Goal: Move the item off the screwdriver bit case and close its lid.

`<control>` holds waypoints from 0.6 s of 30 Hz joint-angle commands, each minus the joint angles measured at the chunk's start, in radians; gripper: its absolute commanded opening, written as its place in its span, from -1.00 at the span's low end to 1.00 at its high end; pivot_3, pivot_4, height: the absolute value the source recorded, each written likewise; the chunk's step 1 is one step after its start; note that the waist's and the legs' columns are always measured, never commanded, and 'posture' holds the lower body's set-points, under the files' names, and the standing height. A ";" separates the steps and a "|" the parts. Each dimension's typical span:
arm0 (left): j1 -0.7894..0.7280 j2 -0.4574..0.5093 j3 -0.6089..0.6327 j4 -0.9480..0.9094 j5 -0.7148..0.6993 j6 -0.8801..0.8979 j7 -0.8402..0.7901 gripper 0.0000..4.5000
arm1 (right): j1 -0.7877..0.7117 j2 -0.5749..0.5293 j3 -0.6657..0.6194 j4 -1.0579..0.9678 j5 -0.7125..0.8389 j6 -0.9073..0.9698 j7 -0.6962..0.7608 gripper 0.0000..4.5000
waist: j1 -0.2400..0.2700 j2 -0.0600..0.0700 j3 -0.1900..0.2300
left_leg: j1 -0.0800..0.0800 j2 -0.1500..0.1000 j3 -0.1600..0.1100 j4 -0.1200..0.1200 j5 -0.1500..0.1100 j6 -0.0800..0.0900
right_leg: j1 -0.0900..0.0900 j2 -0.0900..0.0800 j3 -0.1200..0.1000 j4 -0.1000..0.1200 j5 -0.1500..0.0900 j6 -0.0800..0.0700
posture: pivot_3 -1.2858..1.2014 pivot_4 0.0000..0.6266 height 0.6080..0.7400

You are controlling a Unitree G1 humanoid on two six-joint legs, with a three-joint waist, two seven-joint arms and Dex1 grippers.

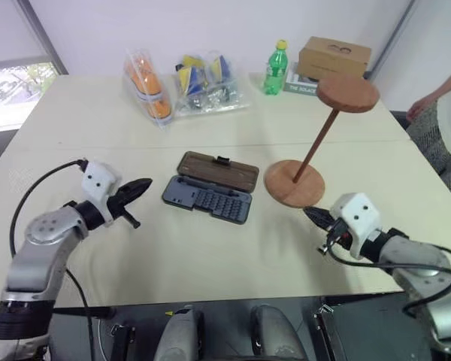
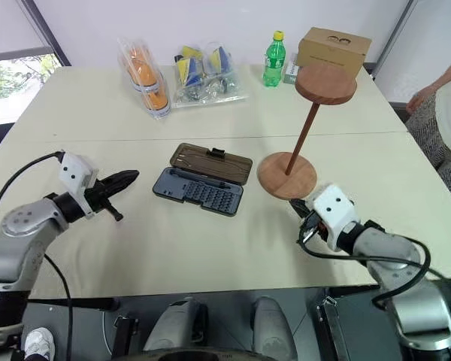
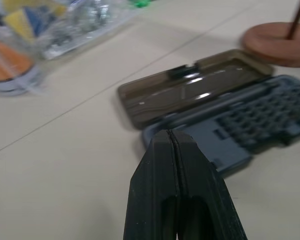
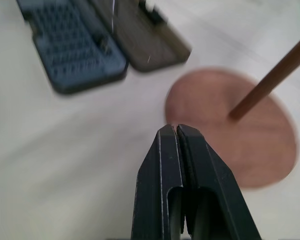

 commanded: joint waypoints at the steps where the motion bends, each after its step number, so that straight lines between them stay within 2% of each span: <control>1: -0.019 0.013 0.003 -0.042 -0.011 0.022 -0.011 -1.00 | -0.038 -0.015 -0.040 -0.047 0.064 0.054 0.000 -0.98 | 0.001 0.000 0.000 | 0.000 0.000 0.000 0.000 0.000 0.000 | 0.000 0.000 0.000 0.000 0.000 0.000 | 0.03 -0.52 1.00; 18: -0.051 -0.020 -0.033 -0.097 0.006 0.100 0.016 -1.00 | -0.082 -0.041 -0.008 -0.052 0.098 0.077 -0.026 -0.98 | 0.000 -0.002 0.001 | -0.001 -0.001 0.000 0.000 0.000 0.000 | 0.000 0.001 0.000 0.000 0.000 0.000 | 0.03 -0.52 1.00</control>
